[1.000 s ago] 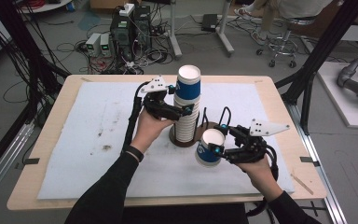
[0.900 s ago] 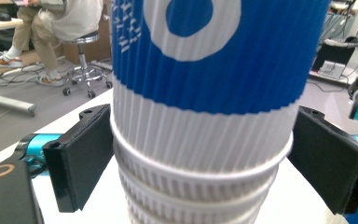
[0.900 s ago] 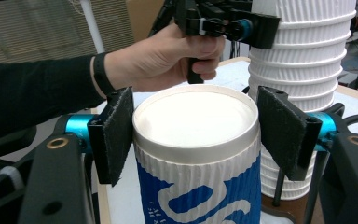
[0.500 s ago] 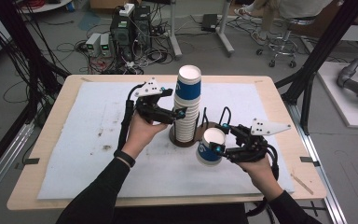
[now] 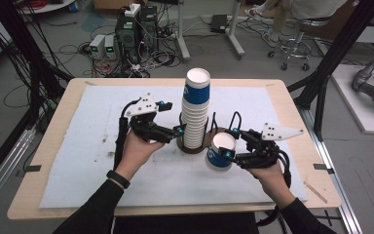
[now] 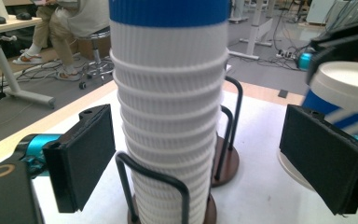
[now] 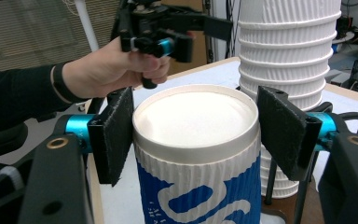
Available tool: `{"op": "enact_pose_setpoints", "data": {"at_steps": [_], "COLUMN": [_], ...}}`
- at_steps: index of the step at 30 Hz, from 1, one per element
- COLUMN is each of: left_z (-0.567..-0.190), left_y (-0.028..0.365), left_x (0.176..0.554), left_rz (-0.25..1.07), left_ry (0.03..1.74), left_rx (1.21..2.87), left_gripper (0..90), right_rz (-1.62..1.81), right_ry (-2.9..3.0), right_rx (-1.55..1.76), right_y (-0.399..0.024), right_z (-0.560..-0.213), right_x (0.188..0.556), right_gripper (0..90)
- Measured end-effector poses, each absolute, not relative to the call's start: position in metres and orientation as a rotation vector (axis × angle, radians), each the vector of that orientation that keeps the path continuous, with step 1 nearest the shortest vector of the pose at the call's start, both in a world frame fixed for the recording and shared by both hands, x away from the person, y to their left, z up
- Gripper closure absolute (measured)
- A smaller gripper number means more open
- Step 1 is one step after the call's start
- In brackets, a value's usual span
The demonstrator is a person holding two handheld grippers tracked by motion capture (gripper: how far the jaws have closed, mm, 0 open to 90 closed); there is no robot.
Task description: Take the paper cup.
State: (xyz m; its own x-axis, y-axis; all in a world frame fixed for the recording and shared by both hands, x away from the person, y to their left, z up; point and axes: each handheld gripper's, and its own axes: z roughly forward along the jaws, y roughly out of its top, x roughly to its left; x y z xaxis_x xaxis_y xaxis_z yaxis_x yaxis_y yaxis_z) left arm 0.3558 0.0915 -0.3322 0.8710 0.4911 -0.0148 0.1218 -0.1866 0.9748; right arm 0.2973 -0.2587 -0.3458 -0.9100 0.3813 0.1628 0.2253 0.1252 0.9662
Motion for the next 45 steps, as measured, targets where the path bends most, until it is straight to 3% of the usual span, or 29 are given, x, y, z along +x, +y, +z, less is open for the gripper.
{"op": "enact_pose_setpoints", "data": {"at_steps": [22,45], "left_z": [-0.376,-0.390], "left_y": [0.124,0.121], "left_x": [0.295,0.285], "left_rz": [0.332,0.330], "left_ry": [0.501,0.480], "left_rx": [1.743,1.768], "left_gripper": [10.3,10.3], "right_rz": [1.883,1.895], "right_ry": [2.267,2.252], "right_rx": [0.600,0.605], "right_y": [-0.255,-0.254], "right_z": [-0.352,-0.353], "right_x": [0.301,0.304], "right_gripper": [31.0,31.0]}}
